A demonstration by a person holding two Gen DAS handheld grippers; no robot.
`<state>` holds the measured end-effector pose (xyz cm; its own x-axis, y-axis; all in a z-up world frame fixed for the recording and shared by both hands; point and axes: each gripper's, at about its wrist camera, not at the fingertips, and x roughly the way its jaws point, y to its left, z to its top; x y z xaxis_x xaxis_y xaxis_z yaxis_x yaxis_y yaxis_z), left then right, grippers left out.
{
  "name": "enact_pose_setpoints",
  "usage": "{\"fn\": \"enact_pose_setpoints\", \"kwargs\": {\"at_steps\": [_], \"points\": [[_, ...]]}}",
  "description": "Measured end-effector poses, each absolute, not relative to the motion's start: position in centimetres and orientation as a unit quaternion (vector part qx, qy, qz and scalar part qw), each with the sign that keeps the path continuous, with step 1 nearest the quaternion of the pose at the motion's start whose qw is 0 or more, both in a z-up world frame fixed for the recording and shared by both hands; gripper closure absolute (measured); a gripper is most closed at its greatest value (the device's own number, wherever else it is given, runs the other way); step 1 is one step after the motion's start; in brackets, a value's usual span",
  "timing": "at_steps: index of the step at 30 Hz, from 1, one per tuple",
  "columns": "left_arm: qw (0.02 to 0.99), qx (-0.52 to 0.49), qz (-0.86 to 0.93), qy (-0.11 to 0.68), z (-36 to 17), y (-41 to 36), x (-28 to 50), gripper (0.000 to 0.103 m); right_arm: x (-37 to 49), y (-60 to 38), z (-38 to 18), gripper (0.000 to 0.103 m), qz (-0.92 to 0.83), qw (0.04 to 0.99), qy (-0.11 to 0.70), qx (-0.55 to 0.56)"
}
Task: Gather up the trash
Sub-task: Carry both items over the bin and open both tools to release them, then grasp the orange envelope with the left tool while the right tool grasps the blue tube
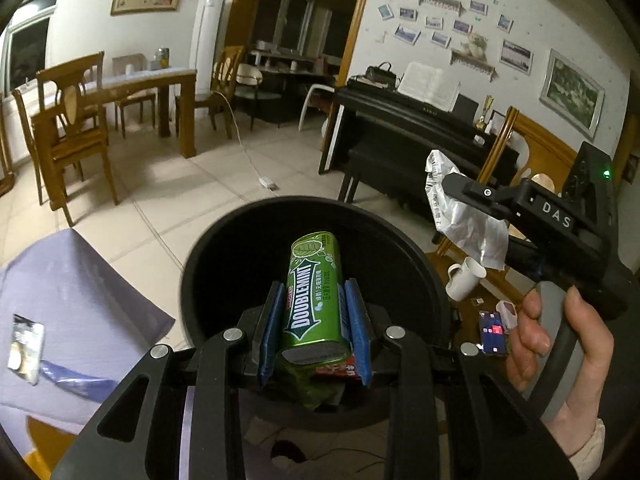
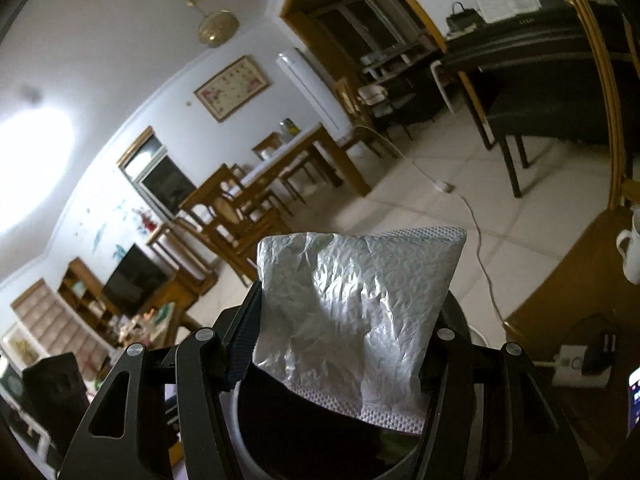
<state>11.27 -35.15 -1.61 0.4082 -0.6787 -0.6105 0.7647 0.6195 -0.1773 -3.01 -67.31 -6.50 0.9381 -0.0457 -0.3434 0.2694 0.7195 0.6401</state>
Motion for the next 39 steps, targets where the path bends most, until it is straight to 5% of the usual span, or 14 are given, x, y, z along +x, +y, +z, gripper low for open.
{"fn": "enact_pose_setpoints", "kwargs": {"at_steps": [13,14,17,18,22,39], "points": [[0.828,0.079,-0.424,0.359,-3.6,-37.5,12.0,0.072,0.9,-66.8,-10.9,0.041,-0.063,0.903,0.193,0.379],[0.827,0.08,-0.423,0.362,-3.7,-37.5,12.1,0.072,1.0,-66.3,-10.7,0.038,-0.061,0.904,0.195,0.376],[0.828,0.087,-0.417,0.365,-3.6,-38.1,12.2,0.07,1.6,-65.5,-10.3,0.005,-0.065,0.908,0.201,0.361],[0.828,0.09,-0.416,0.365,-3.4,-38.0,12.2,0.069,1.6,-65.3,-10.2,0.005,-0.067,0.911,0.194,0.358],[0.837,0.094,-0.406,0.354,-2.6,-37.8,11.5,0.038,1.5,-64.9,-9.6,0.005,-0.065,0.914,0.188,0.353],[0.881,0.106,-0.311,0.341,-0.8,-20.5,10.7,0.018,4.4,-49.9,-4.2,0.005,0.06,0.946,0.239,0.213]]}}
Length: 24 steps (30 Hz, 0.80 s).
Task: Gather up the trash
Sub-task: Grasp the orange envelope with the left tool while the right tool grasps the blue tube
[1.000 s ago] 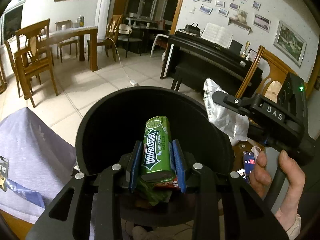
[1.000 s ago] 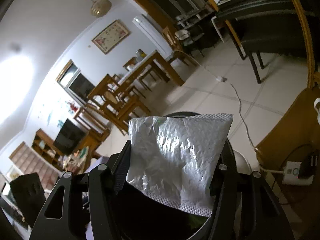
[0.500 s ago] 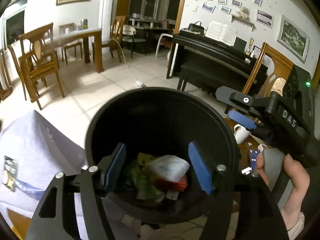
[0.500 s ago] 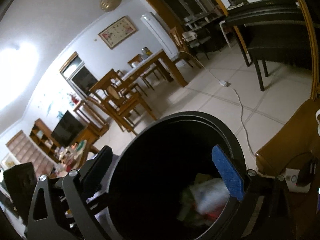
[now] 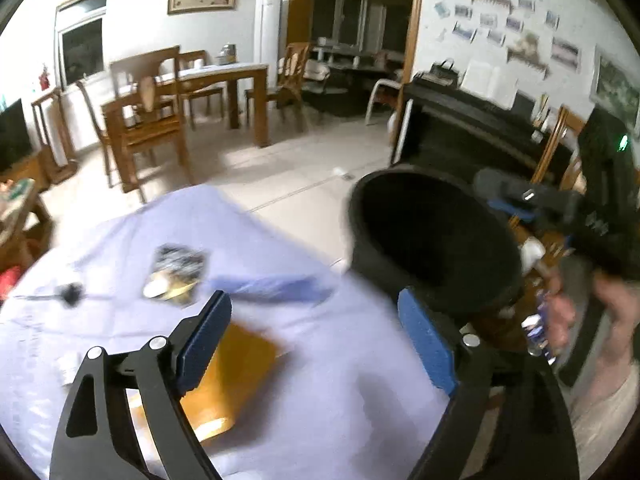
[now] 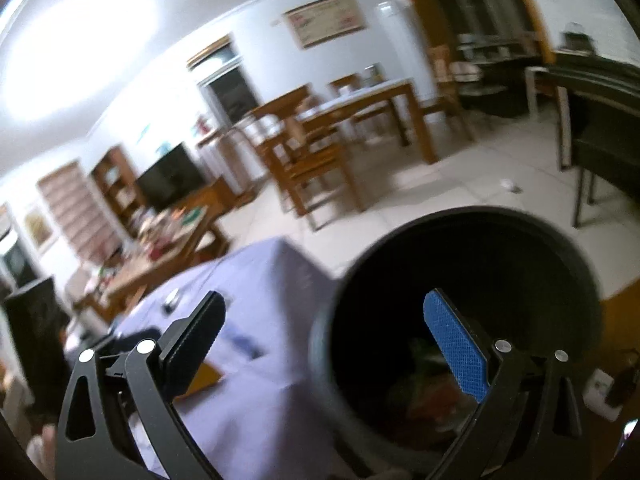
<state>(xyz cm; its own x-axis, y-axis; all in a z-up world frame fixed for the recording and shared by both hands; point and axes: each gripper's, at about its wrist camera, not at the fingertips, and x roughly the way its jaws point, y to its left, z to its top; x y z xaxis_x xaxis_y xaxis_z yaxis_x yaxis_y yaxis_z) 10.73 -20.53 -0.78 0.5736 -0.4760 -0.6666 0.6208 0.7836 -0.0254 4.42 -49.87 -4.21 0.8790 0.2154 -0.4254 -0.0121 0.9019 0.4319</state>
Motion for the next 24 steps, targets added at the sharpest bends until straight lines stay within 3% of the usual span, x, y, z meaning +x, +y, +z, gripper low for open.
{"fn": "enact_pose_setpoints", "kwargs": {"at_steps": [5,8,10,11,13,19,22,24], "points": [[0.863,0.151,-0.298,0.38,-3.6,-17.1,12.4,0.013,7.8,-42.0,-4.4,0.007,0.125,0.942,0.284,0.131],[0.848,0.169,-0.318,0.389,-4.9,-17.3,13.1,0.013,10.9,-37.4,-5.1,0.033,0.155,0.93,0.329,0.059],[0.844,0.185,-0.319,0.39,-5.7,-17.4,13.4,0.014,13.2,-35.1,-5.9,0.035,0.153,0.922,0.356,0.016],[0.843,0.189,-0.32,0.389,-6.1,-16.9,13.5,0.016,13.8,-34.4,-6.3,0.035,0.152,0.921,0.36,0.003],[0.835,0.186,-0.328,0.4,-6.8,-17.1,13.9,0.035,15.6,-33.4,-7.1,0.035,0.15,0.913,0.378,-0.023],[0.836,0.163,-0.326,0.41,-7.1,-16.2,14.4,0.047,18.0,-32.5,-9.8,0.04,0.16,0.896,0.41,-0.062],[0.842,0.157,-0.309,0.414,-6.9,-15.4,14.6,0.056,18.1,-31.9,-10.6,0.047,0.158,0.896,0.408,-0.079],[0.843,0.141,-0.306,0.419,-6.7,-14.6,14.9,0.056,18.4,-31.5,-10.6,0.062,0.147,0.898,0.405,-0.093]]}}
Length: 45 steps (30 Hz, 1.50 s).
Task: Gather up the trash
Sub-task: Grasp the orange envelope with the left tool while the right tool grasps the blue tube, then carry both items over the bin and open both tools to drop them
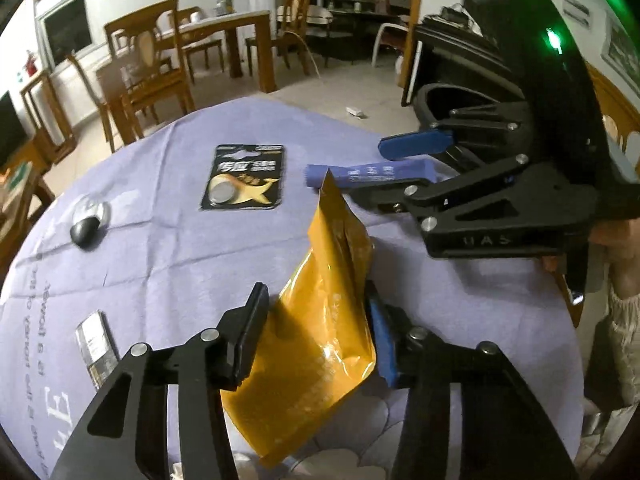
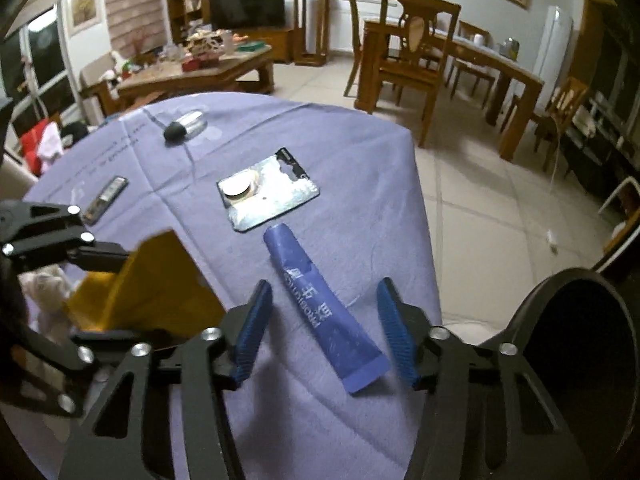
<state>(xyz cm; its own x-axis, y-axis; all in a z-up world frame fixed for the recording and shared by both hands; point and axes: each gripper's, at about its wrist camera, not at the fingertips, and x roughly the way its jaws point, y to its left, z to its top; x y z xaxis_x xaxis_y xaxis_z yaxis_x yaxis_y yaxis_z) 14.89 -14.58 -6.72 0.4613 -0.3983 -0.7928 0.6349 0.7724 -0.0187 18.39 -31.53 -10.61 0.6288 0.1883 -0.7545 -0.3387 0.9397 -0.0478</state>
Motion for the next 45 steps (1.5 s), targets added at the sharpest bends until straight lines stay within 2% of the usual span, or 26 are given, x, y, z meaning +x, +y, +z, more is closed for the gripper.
{"fn": "enact_pose_setpoints", "kwargs": {"at_steps": [1,4,5,10,14,19,24,33,39,45], "points": [[0.844,0.13,-0.306,0.422,-6.6,-14.2,15.1,0.056,18.6,-31.3,-10.7,0.066,0.141,0.898,0.405,-0.095],[0.85,0.103,-0.302,0.418,-6.2,-13.3,15.4,0.057,18.8,-32.1,-10.5,0.086,0.122,0.903,0.402,-0.093],[0.853,0.089,-0.305,0.415,-5.9,-12.8,15.5,0.057,18.7,-32.4,-10.4,0.086,0.131,0.903,0.403,-0.079],[0.864,0.054,-0.32,0.386,-4.4,-12.8,14.7,0.057,16.6,-34.7,-8.9,0.087,0.139,0.918,0.372,-0.001],[0.87,0.041,-0.338,0.357,-2.6,-13.9,13.9,0.057,13.3,-39.6,-6.3,0.087,0.142,0.932,0.31,0.124],[0.87,0.037,-0.363,0.333,-0.4,-16.9,13.2,0.057,9.5,-45.8,-3.8,0.087,0.101,0.943,0.245,0.203],[0.865,0.042,-0.389,0.315,0.6,-21.0,12.6,0.057,6.6,-51.1,-2.5,0.087,0.045,0.95,0.206,0.23],[0.84,0.032,-0.444,0.31,0.4,-29.7,12.6,0.057,3.2,-59.0,-3.6,0.087,-0.04,0.947,0.179,0.264],[0.827,0.057,-0.46,0.32,-1.0,-34.6,12.6,0.056,2.1,-62.1,-5.0,0.087,-0.06,0.941,0.183,0.28],[0.819,0.064,-0.46,0.337,-2.5,-36.2,12.8,0.056,2.7,-63.8,-6.7,0.087,-0.064,0.932,0.191,0.301]]}}
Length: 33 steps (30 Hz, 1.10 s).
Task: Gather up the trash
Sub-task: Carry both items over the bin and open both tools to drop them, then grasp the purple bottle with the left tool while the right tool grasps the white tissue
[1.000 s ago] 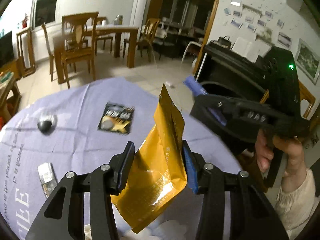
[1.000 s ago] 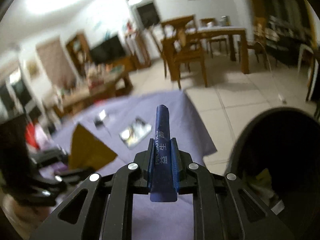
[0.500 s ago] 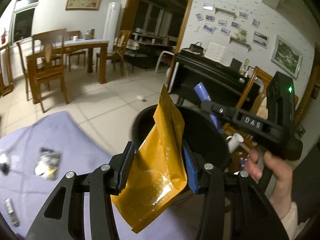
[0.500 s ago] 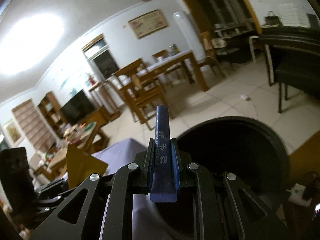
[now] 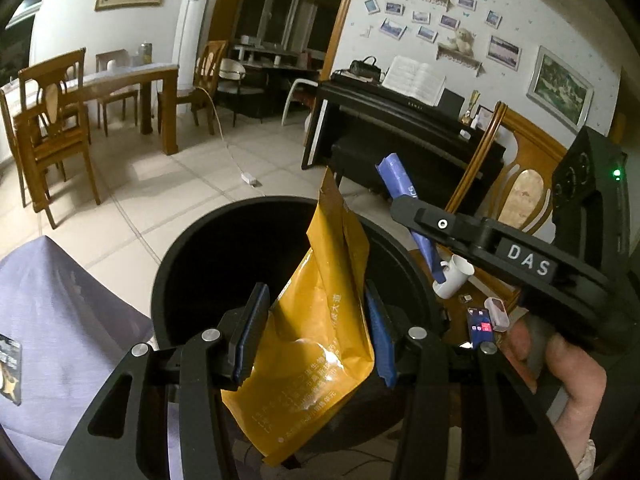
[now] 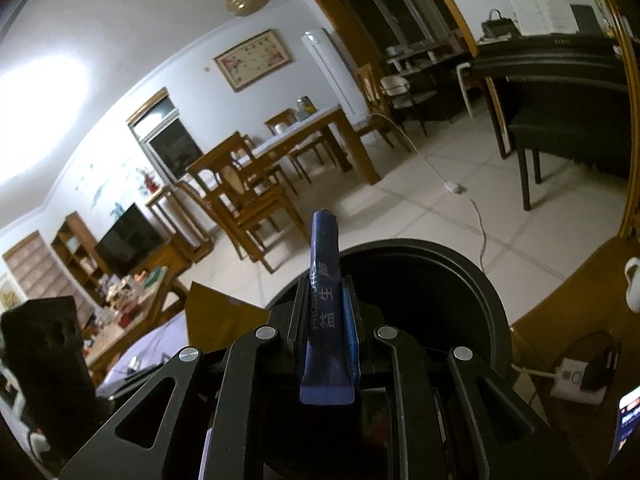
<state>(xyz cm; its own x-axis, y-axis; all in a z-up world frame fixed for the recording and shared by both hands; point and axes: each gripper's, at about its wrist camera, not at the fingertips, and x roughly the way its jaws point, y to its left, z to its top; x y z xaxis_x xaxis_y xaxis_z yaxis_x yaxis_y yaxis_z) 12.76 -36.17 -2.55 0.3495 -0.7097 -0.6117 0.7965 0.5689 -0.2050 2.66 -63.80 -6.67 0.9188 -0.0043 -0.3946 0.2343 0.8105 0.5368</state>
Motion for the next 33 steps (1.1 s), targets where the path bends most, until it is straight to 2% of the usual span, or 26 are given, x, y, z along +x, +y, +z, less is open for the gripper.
{"fn": "enact_pose_setpoints", "kwargs": {"at_steps": [11,13,15,16,17,19,23,26,33], "points": [[0.813,0.069,-0.458,0.352,-3.8,-37.5,13.1,0.056,3.7,-63.2,-7.7,0.087,-0.071,0.926,0.2,0.311],[0.813,0.071,-0.457,0.354,-3.8,-37.6,13.1,0.052,3.9,-63.3,-8.0,0.077,-0.073,0.924,0.201,0.316],[0.816,0.072,-0.451,0.354,-3.7,-37.6,13.2,0.047,3.8,-62.9,-8.1,0.037,-0.077,0.921,0.198,0.326],[0.816,0.073,-0.449,0.356,-3.7,-37.5,13.3,0.042,3.6,-62.9,-8.2,0.031,-0.084,0.92,0.19,0.332],[0.817,0.073,-0.447,0.357,-3.6,-37.2,13.3,0.039,3.2,-62.6,-8.1,0.028,-0.087,0.919,0.186,0.336],[0.822,0.074,-0.442,0.351,-3.4,-36.9,13.0,0.028,3.2,-62.4,-8.0,0.028,-0.082,0.919,0.186,0.337],[0.828,0.068,-0.435,0.348,-2.7,-35.4,12.8,0.028,3.6,-61.4,-7.8,0.028,-0.074,0.921,0.189,0.333],[0.836,0.059,-0.423,0.344,-2.0,-33.2,12.3,0.023,3.9,-60.3,-7.4,0.028,-0.066,0.924,0.195,0.323],[0.861,0.033,-0.38,0.336,-0.2,-24.5,11.4,0.022,5.3,-55.0,-5.9,0.028,-0.025,0.935,0.212,0.284]]}}
